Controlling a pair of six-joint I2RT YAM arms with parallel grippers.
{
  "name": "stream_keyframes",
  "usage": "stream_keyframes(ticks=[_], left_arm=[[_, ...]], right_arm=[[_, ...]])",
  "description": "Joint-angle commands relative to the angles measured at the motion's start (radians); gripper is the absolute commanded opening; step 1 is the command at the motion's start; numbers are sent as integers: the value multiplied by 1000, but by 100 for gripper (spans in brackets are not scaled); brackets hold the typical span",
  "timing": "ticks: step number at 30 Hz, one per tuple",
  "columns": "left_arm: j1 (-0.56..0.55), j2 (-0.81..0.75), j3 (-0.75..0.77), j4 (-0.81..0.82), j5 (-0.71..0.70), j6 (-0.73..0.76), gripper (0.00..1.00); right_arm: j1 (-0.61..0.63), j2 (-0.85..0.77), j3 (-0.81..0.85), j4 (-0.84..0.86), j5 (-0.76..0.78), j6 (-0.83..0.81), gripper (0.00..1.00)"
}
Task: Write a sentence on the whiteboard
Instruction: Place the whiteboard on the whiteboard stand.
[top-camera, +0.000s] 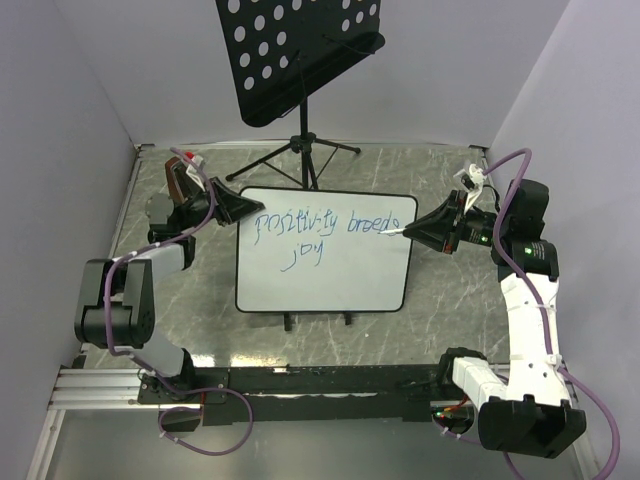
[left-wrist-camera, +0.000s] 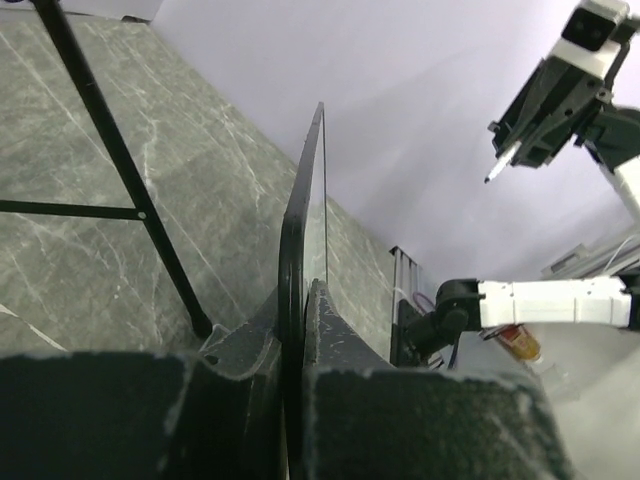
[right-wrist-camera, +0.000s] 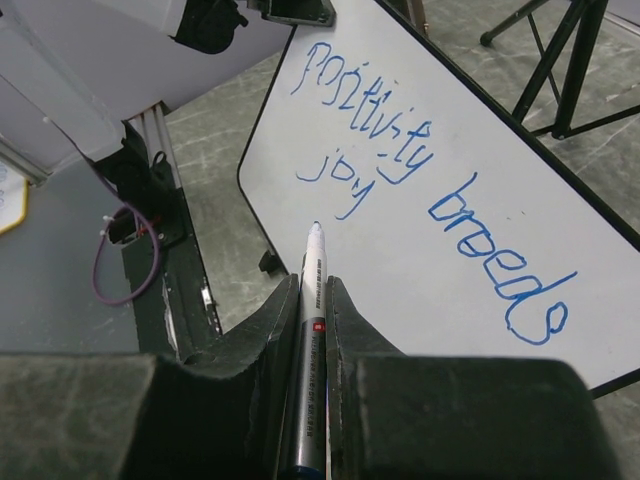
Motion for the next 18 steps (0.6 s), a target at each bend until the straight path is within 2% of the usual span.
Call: stream_keyframes(ticks=[1, 5, 7, 8, 11, 14, 15, 18], left_arm=[[5, -74, -6, 610, 153, 282, 4], [5, -96, -25, 613, 153, 351, 4], [5, -142, -69, 544, 149, 432, 4], [5, -163, -80, 409, 144, 547, 3], [-6, -246, -120, 138, 138, 736, 2], [-23, -317, -132, -25, 126, 898, 2], [-24, -339, -129, -142, 124, 939, 2], [-23, -370, -129, -275, 116, 1040, 2]], right_arm=[[-6, -10, 22, 23, -39, 1, 0], [-6, -7, 45, -1, -51, -5, 0], [-6, -10, 52, -15, -53, -13, 0], [-6, -10, 59, -17, -54, -13, 0], [-6, -14, 69, -24, -57, -13, 0], [-6, -17, 66, -14, -62, -5, 0], [-6, -20, 65, -11, -62, 2, 0], [-6, -26, 62, -3, -71, 7, 0]])
